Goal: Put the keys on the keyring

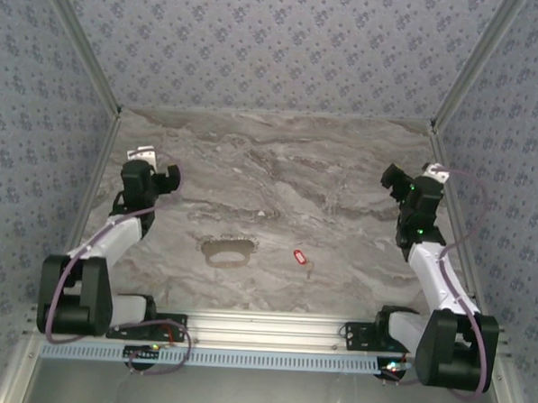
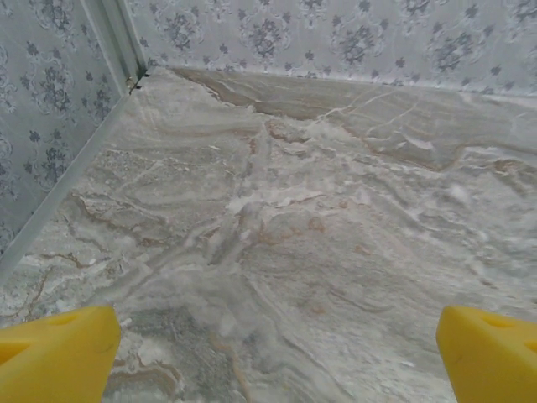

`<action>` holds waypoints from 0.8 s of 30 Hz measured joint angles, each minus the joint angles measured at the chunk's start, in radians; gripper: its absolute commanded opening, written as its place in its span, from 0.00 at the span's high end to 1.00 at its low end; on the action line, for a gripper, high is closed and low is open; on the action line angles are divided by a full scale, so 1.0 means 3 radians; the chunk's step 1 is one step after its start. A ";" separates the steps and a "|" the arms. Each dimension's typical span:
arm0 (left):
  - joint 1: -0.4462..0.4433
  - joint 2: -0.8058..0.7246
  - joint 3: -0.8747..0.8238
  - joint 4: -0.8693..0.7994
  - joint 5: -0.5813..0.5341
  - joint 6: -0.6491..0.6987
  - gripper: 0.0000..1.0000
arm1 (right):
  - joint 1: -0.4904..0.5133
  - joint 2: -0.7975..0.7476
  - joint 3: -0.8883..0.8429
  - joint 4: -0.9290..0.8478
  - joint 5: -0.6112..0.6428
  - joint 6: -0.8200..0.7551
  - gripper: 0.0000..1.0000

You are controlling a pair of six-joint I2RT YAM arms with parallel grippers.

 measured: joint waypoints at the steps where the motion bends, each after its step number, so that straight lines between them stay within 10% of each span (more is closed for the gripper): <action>1: -0.0037 -0.0074 0.0050 -0.0159 -0.0005 -0.0064 0.03 | -0.0023 -0.0001 0.0060 -0.0117 -0.0111 0.0072 0.12; 7: -0.0237 -0.0473 0.0496 -0.1273 -0.0023 -0.0671 0.03 | 0.0272 0.0084 0.0402 -0.0999 -0.0837 0.0388 0.22; 24: -0.0393 -0.0788 0.0710 -0.2989 0.0594 -0.1713 0.03 | 0.2949 0.1278 0.0820 -0.1703 -0.0860 0.1348 0.56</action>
